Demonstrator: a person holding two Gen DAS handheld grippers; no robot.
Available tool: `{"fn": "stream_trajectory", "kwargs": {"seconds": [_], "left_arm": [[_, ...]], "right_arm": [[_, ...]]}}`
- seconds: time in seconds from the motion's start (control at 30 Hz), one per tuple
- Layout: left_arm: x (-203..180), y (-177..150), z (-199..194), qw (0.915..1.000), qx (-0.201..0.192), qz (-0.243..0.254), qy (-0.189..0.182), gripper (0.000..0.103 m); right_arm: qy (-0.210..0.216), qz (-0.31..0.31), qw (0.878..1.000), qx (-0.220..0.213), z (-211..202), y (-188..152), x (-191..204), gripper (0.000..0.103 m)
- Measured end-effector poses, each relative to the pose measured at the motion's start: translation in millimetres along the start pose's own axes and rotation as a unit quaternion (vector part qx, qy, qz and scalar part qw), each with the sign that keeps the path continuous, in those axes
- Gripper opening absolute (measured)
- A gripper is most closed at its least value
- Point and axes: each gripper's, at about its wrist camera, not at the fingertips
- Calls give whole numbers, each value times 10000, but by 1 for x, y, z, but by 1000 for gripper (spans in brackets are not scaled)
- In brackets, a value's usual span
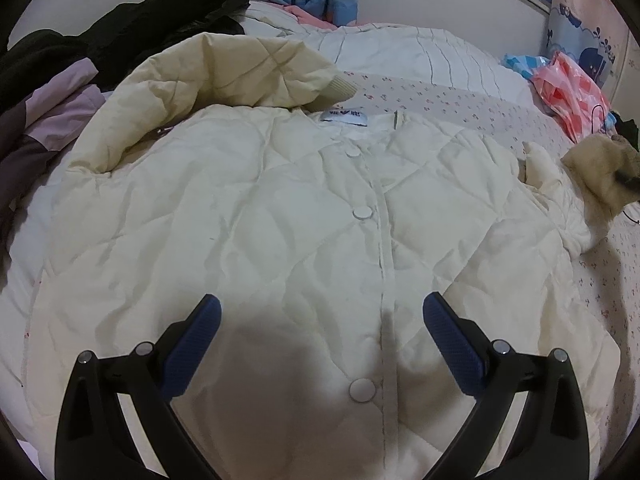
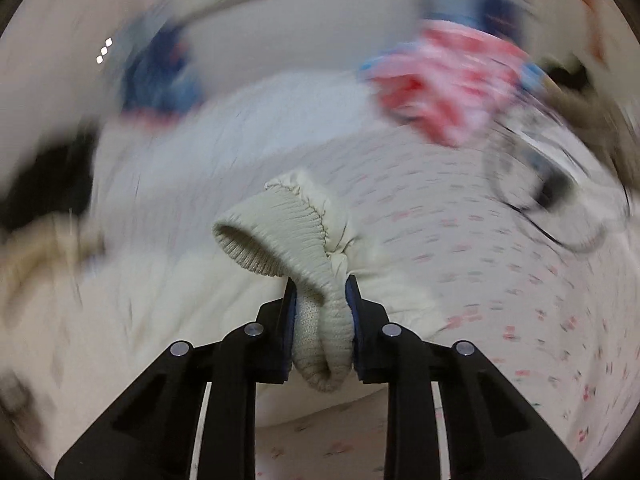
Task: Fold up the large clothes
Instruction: 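Grasp the knit cuff of the cream jacket sleeve with the right gripper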
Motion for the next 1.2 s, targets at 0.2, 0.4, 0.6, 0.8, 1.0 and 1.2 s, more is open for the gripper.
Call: {"fn": "stream_trajectory", "kwargs": {"seconds": [0.2,0.4,0.6,0.8,1.0,1.2], "left_arm": [[-4,-1,3,10000,49,26,-20,97],[-7,-2,7,9999,136,16,-85,97],[-15,-4,13,9997,186,141,31,97],[-17,-2,12,9998,120,93,99,97],[-13,6,-3,9991,-196,-343,-126,97],[-35,2,13,9997,158,-13,-200,97]], "right_arm": [[256,2086,9772,-291,-32,22,-128,44],[907,2309,9676,-474,-40,9,-153,84],[1128,2637,9563,-575,-4,8,-179,89],[1495,2951,9379,-1046,28,31,-198,25],[1718,1707,9475,-2089,-58,109,-147,17],[687,1743,9604,-2063,-65,99,-185,17]]}}
Point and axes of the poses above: each gripper's, at about its wrist camera, not at the fingertips, and z roughly the way its jaws point, x to its left, y to its top, and after that the axes turned 14 degrees about y, right-handed
